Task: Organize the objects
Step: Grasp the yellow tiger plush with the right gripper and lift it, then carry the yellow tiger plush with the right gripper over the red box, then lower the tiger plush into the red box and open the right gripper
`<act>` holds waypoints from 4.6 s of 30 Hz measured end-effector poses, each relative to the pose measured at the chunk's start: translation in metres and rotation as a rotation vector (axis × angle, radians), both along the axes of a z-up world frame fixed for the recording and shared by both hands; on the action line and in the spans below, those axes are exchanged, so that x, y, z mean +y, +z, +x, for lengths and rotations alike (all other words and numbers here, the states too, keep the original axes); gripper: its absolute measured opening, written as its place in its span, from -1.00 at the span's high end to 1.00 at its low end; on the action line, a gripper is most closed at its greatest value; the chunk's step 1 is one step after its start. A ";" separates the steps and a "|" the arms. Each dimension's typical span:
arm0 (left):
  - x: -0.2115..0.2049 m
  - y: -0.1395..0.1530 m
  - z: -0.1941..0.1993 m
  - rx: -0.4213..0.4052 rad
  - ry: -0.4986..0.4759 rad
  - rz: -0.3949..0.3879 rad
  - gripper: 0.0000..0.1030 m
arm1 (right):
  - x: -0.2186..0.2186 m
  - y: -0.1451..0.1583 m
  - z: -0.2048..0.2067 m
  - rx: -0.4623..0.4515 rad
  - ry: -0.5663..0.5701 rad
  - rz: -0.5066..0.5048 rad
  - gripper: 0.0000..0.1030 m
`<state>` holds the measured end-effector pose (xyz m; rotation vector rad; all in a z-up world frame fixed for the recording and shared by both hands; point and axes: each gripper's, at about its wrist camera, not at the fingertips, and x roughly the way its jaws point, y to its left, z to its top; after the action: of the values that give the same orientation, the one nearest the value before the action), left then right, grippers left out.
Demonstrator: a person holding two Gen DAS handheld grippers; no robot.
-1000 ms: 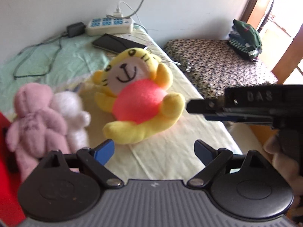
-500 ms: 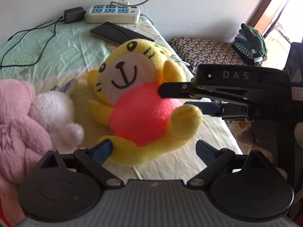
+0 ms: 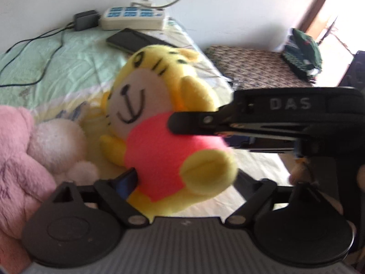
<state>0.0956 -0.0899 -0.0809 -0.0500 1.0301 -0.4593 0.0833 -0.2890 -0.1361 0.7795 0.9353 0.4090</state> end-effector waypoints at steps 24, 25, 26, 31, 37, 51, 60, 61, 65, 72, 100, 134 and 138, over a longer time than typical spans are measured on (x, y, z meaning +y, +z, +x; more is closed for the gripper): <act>0.025 0.078 -0.125 -0.204 0.018 -0.024 -0.53 | 0.030 0.082 -0.117 -0.204 0.044 -0.022 0.33; 0.031 0.082 -0.129 -0.218 0.031 -0.025 -0.53 | 0.035 0.085 -0.118 -0.217 0.052 -0.017 0.33; 0.037 0.087 -0.133 -0.231 0.043 -0.027 -0.53 | 0.041 0.088 -0.119 -0.228 0.059 -0.011 0.33; 0.076 0.106 -0.147 -0.285 0.084 -0.027 -0.53 | 0.077 0.105 -0.121 -0.270 0.088 0.005 0.33; 0.137 0.127 -0.159 -0.333 0.139 -0.043 -0.53 | 0.132 0.123 -0.120 -0.310 0.124 0.018 0.33; 0.259 0.117 -0.160 -0.315 0.190 -0.042 -0.53 | 0.250 0.122 -0.113 -0.324 0.136 -0.065 0.33; 0.282 0.079 -0.137 -0.219 0.166 -0.063 -0.53 | 0.288 0.108 -0.103 -0.238 0.119 -0.222 0.33; 0.282 0.076 -0.135 -0.212 0.161 -0.066 -0.52 | 0.291 0.106 -0.102 -0.226 0.120 -0.246 0.33; 0.283 0.069 -0.133 -0.213 0.138 -0.070 -0.46 | 0.303 0.104 -0.096 -0.192 0.140 -0.345 0.33; 0.283 0.047 -0.116 -0.161 0.113 -0.075 -0.45 | 0.319 0.096 -0.084 -0.163 0.195 -0.492 0.33; 0.269 0.047 -0.115 -0.158 0.118 0.009 -0.70 | 0.295 0.106 -0.107 -0.222 0.071 -0.368 0.31; 0.242 0.083 -0.160 -0.189 0.311 0.354 -0.86 | 0.276 0.105 -0.148 -0.237 0.062 -0.328 0.33; 0.240 0.089 -0.166 -0.210 0.325 0.366 -0.96 | 0.273 0.107 -0.151 -0.244 0.065 -0.316 0.33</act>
<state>-0.0704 0.1501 0.0077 0.1531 0.8655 0.0244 -0.0681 -0.0160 -0.0293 0.4017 0.7725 0.3918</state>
